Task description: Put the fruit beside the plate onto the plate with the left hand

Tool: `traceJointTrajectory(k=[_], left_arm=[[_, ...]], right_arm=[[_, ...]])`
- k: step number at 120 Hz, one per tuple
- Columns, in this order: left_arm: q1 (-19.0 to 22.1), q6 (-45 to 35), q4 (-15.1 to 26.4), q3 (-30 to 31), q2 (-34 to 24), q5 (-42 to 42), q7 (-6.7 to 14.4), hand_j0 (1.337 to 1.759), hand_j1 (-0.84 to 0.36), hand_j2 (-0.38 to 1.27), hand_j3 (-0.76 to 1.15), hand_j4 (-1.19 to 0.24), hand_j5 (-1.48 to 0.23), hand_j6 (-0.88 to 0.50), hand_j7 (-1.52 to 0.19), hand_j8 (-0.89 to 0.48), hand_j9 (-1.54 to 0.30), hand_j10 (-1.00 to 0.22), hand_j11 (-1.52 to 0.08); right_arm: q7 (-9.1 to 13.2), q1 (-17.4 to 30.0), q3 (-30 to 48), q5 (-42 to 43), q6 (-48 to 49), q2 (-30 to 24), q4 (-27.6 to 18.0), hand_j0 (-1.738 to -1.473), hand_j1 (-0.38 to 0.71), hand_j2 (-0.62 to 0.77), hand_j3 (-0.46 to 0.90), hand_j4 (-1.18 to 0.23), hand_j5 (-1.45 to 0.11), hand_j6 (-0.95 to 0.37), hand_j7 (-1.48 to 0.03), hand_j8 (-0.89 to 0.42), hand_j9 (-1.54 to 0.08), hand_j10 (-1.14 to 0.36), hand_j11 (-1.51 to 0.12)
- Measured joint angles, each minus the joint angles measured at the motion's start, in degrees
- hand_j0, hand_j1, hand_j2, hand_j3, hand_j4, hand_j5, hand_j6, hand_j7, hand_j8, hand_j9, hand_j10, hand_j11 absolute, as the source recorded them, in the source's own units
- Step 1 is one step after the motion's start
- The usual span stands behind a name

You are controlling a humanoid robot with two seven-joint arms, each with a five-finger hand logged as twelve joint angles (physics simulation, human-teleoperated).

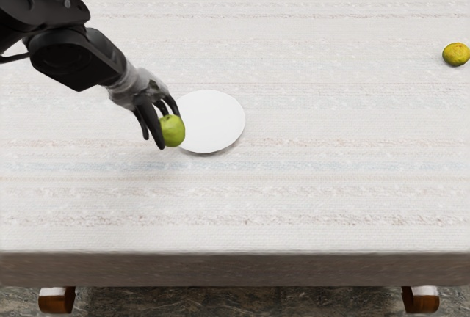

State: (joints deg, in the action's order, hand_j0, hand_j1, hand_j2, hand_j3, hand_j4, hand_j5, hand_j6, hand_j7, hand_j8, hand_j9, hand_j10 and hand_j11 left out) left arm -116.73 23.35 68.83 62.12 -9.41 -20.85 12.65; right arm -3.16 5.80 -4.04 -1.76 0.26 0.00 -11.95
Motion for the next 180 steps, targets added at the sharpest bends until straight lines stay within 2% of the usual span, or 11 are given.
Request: traceJointTrajectory(k=[8,26,43,102,111,145,180], left_arm=[[-0.1,-0.1,-0.2,-0.3,0.0,-1.0,-0.7,1.652,-0.43,0.35,0.0,-0.34,-1.04,-0.29,-0.99,-0.52,-0.98,-0.74,-0.98],[0.1,-0.3,-0.6,-0.8,0.2,-2.2,-4.5,1.652,-0.43,0.34,0.0,-0.34,-1.05,-0.28,-0.99,-0.51,-0.99,-0.74,-0.99],[0.8,-0.7,-1.9,-1.2,0.5,-3.3,-5.7,1.652,-0.43,0.34,0.0,-0.34,-1.05,-0.28,-1.0,-0.51,-1.0,-0.75,-0.99],[3.2,-9.8,-4.3,-1.3,1.9,-5.6,-6.1,1.651,-0.43,0.34,0.0,-0.33,-1.06,-0.28,-1.0,-0.5,-1.0,-0.75,-1.0],[5.0,-11.3,-5.0,-1.3,3.2,-5.7,-6.1,1.651,-0.42,0.32,0.0,-0.34,-1.06,-0.28,-1.01,-0.51,-1.0,-0.75,-1.0],[6.9,-12.8,-7.8,-1.4,5.0,-5.6,-6.0,1.65,-0.39,0.28,0.0,-0.36,-1.08,-0.29,-1.01,-0.52,-1.0,-0.75,-1.0],[9.3,-16.6,-8.5,-1.5,6.5,-5.6,-6.0,1.65,-0.37,0.27,0.0,-0.38,-1.06,-0.3,-1.03,-0.54,-1.01,-0.75,-1.0]], right_arm=[[0.0,0.0,0.0,0.0,0.0,0.0,0.0,-1.658,-0.32,0.0,0.0,-0.02,-0.03,-0.02,-0.03,-0.02,-0.03,-0.02,-0.03],[0.0,0.0,0.0,0.0,0.0,0.0,0.0,-1.658,-0.32,0.0,0.0,-0.02,-0.03,-0.02,-0.03,-0.02,-0.03,-0.02,-0.03],[0.0,0.0,0.0,0.0,0.0,0.0,0.0,-1.658,-0.32,0.0,0.0,-0.02,-0.03,-0.02,-0.03,-0.02,-0.03,-0.02,-0.03],[0.0,0.0,0.0,0.0,0.0,0.0,0.0,-1.658,-0.32,0.0,0.0,-0.02,-0.03,-0.02,-0.03,-0.02,-0.03,-0.02,-0.03],[0.0,0.0,0.0,0.0,0.0,0.0,0.0,-1.658,-0.32,0.0,0.0,-0.02,-0.03,-0.02,-0.03,-0.02,-0.03,-0.02,-0.03],[0.0,0.0,0.0,0.0,0.0,0.0,0.0,-1.658,-0.32,0.0,0.0,-0.02,-0.03,-0.02,-0.03,-0.02,-0.03,-0.02,-0.03],[0.0,0.0,0.0,0.0,0.0,0.0,0.0,-1.658,-0.32,0.0,0.0,-0.02,-0.03,-0.02,-0.03,-0.02,-0.03,-0.02,-0.03]])
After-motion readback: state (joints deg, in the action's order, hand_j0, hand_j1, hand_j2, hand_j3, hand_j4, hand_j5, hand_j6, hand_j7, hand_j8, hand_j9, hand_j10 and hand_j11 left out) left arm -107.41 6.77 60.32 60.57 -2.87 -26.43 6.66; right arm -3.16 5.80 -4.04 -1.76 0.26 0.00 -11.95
